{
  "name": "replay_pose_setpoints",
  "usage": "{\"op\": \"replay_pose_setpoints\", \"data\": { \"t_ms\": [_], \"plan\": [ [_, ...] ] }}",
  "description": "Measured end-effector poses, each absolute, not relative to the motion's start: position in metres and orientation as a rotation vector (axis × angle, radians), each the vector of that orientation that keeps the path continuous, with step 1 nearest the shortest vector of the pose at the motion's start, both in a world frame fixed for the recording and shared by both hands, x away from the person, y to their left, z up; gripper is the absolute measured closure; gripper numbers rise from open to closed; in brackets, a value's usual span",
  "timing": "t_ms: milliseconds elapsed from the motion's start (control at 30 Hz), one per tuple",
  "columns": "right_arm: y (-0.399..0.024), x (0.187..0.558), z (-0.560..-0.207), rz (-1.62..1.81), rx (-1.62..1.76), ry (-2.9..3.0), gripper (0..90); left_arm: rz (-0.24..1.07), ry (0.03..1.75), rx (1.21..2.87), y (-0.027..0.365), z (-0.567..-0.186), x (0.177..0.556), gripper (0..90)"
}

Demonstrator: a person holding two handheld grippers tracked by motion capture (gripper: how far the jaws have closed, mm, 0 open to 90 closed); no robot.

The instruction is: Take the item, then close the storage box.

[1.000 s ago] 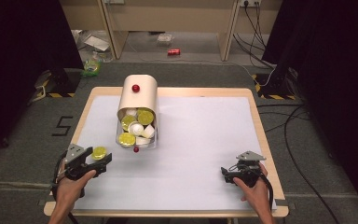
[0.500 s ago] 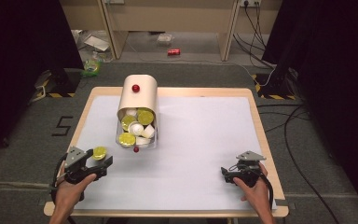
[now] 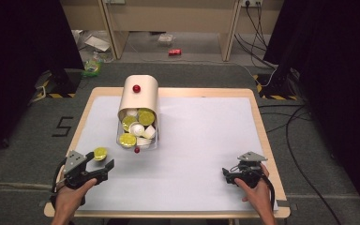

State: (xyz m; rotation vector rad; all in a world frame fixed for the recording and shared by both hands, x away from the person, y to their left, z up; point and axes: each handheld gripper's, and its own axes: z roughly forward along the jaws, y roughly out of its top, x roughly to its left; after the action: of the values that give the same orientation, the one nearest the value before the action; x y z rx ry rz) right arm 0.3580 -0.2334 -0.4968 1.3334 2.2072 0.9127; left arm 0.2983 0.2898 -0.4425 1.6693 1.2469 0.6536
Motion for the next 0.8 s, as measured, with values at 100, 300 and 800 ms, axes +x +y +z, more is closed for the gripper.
{"op": "replay_pose_setpoints", "data": {
  "t_ms": [100,300,800],
  "plan": [
    [-0.233,0.358,-0.497,0.913,1.334,2.209,6.9,0.659,1.245,1.672,0.29,-0.443,0.297,15.8],
    [-0.233,0.358,-0.497,0.913,1.334,2.207,6.9,0.663,1.239,1.673,0.29,-0.441,0.297,15.9],
    [-0.233,0.358,-0.497,0.913,1.333,2.207,6.9,0.669,1.213,1.682,0.275,-0.437,0.31,15.8]
  ]
}}
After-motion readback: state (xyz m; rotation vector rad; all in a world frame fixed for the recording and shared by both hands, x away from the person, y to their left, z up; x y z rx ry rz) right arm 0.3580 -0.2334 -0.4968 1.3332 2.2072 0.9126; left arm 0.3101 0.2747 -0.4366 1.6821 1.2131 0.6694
